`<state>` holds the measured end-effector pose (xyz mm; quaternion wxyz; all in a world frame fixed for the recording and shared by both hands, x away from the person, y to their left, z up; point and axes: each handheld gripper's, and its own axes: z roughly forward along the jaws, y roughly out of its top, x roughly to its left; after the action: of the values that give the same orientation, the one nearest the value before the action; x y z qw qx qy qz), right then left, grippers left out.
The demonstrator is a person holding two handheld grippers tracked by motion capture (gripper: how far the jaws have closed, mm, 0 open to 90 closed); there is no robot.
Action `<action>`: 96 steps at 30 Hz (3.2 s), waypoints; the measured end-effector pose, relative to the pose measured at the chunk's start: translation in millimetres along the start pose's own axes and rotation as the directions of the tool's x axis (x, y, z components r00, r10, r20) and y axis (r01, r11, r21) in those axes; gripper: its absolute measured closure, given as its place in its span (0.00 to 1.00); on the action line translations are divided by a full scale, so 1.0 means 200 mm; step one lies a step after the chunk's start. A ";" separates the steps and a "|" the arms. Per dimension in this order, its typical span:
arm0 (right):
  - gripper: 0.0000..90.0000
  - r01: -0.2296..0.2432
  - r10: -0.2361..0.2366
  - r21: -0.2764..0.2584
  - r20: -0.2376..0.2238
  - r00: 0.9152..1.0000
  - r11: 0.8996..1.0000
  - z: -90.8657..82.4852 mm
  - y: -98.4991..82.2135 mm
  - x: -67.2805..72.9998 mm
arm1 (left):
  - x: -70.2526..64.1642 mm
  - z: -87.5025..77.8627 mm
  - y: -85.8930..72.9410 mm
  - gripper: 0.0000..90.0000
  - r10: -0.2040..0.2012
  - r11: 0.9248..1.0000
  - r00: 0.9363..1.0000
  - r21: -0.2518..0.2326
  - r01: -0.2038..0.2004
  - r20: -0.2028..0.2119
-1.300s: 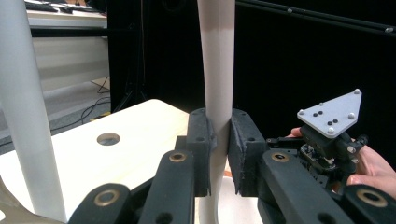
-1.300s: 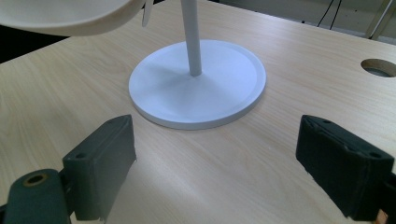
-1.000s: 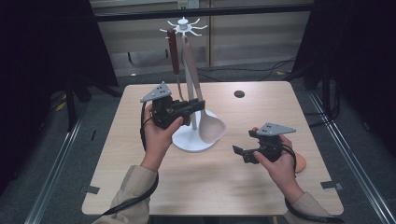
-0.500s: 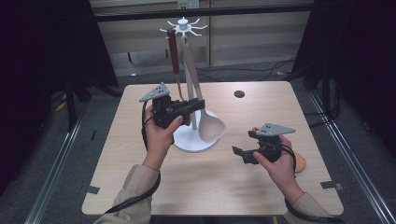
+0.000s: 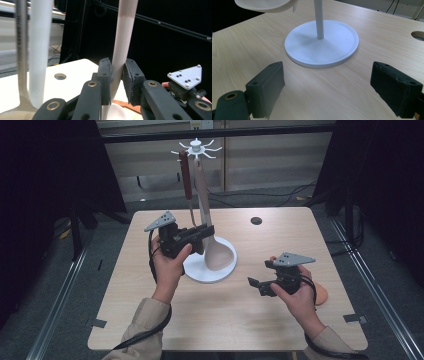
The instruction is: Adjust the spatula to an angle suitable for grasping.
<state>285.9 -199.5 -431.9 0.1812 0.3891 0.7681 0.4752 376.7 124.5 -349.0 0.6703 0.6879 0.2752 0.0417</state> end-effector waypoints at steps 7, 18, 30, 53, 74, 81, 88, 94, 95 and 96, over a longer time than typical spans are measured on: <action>0.13 -0.001 0.001 0.007 -0.001 1.000 1.000 0.00 0.00 0.01 | 0.01 -0.01 -0.01 0.84 -0.020 1.000 1.000 -0.020 0.020 -0.010; 0.14 0.005 -0.005 0.007 -0.004 1.000 1.000 0.01 0.00 0.01 | 0.02 -0.02 -0.03 0.83 -0.038 0.999 0.999 -0.039 0.038 -0.001; 0.14 0.007 -0.006 0.012 -0.007 1.000 1.000 0.01 0.00 0.02 | -0.04 0.03 -0.02 0.87 -0.013 1.000 0.998 -0.020 0.014 0.068; 0.14 0.013 -0.013 0.018 -0.019 1.000 1.000 0.02 0.00 0.03 | 0.07 -0.03 -0.05 0.79 -0.059 0.993 0.996 -0.105 0.052 -0.062; 0.14 0.016 -0.015 0.017 -0.021 1.000 1.000 0.01 0.00 0.03 | 0.04 -0.02 -0.01 0.76 -0.026 0.989 0.995 -0.145 0.013 -0.093; 0.14 0.020 -0.020 0.016 -0.019 1.000 1.000 0.01 0.00 0.03 | 0.00 -0.08 0.03 0.77 0.044 0.978 0.987 -0.195 -0.074 -0.154; 0.14 0.020 -0.020 0.016 -0.021 1.000 1.000 0.01 0.00 0.04 | -0.05 -0.10 0.07 0.82 0.081 0.967 0.984 -0.229 -0.115 -0.156; 0.14 0.018 -0.017 0.013 -0.017 1.000 1.000 0.01 0.00 0.03 | -0.09 -0.11 0.13 0.92 0.114 0.954 0.983 -0.261 -0.149 -0.145; 0.14 0.019 -0.018 0.013 -0.016 1.000 1.000 0.01 0.00 0.03 | -0.10 -0.11 0.14 0.95 0.114 0.952 0.983 -0.269 -0.149 -0.140; 0.14 0.019 -0.019 0.014 -0.017 1.000 1.000 0.01 0.00 0.03 | -0.11 -0.11 0.17 0.97 0.124 0.947 0.983 -0.279 -0.157 -0.132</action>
<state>282.8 -193.4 -431.7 0.1762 0.3790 0.7766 0.4713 359.6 135.9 -308.6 0.7421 0.5972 0.2537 0.1680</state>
